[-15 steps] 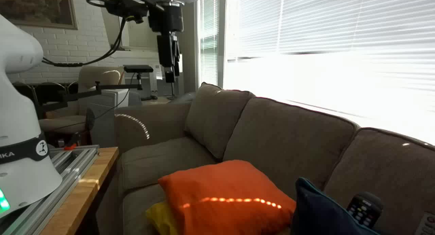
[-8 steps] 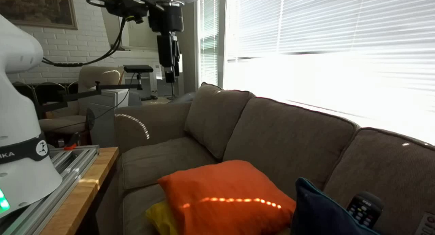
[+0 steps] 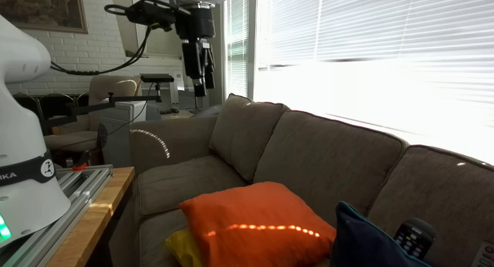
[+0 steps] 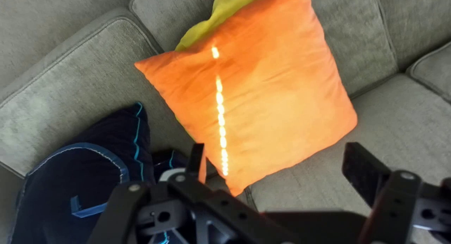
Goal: Remove the remotes from the bag
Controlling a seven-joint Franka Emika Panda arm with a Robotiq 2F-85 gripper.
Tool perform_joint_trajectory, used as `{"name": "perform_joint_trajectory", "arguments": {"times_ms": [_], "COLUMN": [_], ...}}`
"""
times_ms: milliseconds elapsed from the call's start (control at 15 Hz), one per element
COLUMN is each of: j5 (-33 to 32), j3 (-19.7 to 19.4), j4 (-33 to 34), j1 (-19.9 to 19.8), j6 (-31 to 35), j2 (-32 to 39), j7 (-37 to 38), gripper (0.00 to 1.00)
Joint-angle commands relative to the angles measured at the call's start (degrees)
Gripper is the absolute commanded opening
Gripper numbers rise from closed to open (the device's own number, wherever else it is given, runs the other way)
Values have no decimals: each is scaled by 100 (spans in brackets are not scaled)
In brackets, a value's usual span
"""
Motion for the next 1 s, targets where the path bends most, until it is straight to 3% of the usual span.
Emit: {"name": "perform_joint_trajectory", "arguments": {"times_ms": [0,400,667,733,800,933], "j5": [-76,-414,-758,-1079,-700,-877], "j3": [117,-64,-323,-328,-363,-455], "j4": [216,577,1223,1344,930,1176], "j1": [-354,-470,-591,-733,-487,-583], "j6": [1025,2682,3191,3525,3187,3416], "j2": [817,2019,2823,2997,2507,2813], "j7": [696,164,-68,243,66,78], "gripper": [100,100,100,100,100,100]}}
